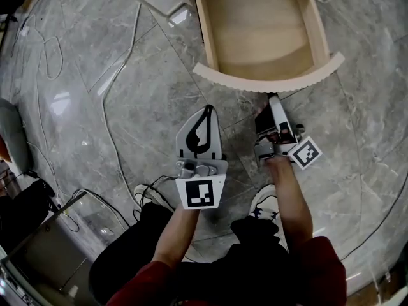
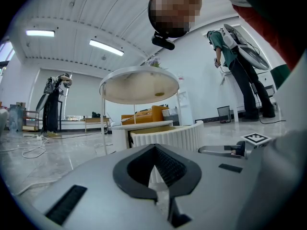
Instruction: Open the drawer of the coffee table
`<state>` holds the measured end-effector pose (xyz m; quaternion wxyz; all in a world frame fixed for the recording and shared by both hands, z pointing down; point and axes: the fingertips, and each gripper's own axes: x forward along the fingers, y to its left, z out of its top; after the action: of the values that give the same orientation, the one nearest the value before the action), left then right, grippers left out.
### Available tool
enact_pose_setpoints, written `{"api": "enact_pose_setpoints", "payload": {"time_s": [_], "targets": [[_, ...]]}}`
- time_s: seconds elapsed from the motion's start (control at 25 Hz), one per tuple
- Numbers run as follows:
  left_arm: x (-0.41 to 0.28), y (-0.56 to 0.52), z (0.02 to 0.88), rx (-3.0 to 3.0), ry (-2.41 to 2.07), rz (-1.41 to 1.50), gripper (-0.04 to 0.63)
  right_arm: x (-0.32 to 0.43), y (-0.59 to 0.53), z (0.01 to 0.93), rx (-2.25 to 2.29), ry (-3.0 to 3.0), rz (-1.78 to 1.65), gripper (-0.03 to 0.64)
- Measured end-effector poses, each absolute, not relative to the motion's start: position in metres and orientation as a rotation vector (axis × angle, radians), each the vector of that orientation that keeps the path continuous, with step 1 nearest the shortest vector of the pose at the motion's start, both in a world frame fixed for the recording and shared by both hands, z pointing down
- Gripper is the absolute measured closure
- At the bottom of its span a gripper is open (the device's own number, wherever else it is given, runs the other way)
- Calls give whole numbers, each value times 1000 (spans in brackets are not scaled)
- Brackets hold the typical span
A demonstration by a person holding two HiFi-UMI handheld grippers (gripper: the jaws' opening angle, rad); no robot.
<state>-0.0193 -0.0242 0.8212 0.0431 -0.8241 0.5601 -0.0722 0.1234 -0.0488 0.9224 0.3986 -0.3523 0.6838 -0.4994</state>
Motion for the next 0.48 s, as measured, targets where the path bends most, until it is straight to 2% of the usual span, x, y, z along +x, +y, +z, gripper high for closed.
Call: {"api": "enact_pose_setpoints", "payload": {"time_s": [0.2,0.32,0.48], "targets": [[-21,-23,822,-2523,1723,-213,583,121,-35,914,-1093,1901,-1215,322],[-19,-23,824,-2531,1716,-215,583,127,-22,923,-1432,2105,-1099,322],[-19,-21,829,-2546,1702,-231,583,125,-3,930,-1903,2500,-624,322]]}}
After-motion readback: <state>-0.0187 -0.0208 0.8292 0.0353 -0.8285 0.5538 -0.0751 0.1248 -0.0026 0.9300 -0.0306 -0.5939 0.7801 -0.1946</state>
